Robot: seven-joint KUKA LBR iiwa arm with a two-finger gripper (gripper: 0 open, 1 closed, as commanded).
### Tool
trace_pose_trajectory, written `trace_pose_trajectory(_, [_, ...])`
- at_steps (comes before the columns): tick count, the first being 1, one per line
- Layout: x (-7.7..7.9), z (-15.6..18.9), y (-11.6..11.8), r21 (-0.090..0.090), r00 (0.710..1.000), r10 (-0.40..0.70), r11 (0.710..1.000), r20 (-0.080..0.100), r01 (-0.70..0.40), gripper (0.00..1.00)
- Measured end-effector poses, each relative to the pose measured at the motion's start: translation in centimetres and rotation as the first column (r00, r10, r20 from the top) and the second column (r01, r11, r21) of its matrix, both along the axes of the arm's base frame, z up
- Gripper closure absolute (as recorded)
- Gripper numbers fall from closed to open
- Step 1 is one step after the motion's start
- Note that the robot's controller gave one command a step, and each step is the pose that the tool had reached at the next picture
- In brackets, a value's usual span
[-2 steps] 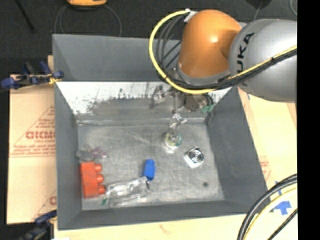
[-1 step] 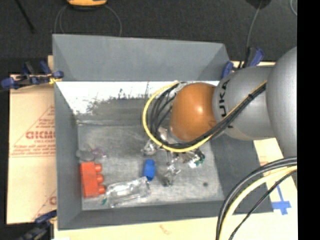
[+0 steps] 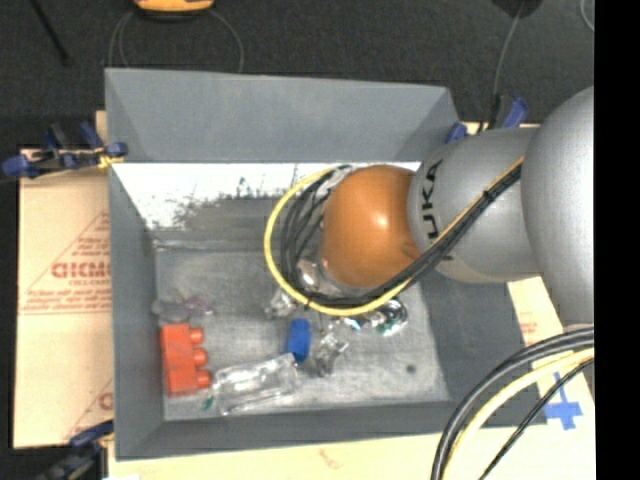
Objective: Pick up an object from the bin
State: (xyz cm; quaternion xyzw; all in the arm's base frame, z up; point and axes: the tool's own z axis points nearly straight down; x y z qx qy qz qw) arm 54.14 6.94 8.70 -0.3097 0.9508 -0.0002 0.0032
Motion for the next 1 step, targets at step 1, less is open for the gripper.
trace_pose_trajectory(1, [0.02,-0.04,-0.10,-0.001,1.000,-0.001,1.000,0.000,0.001,1.00])
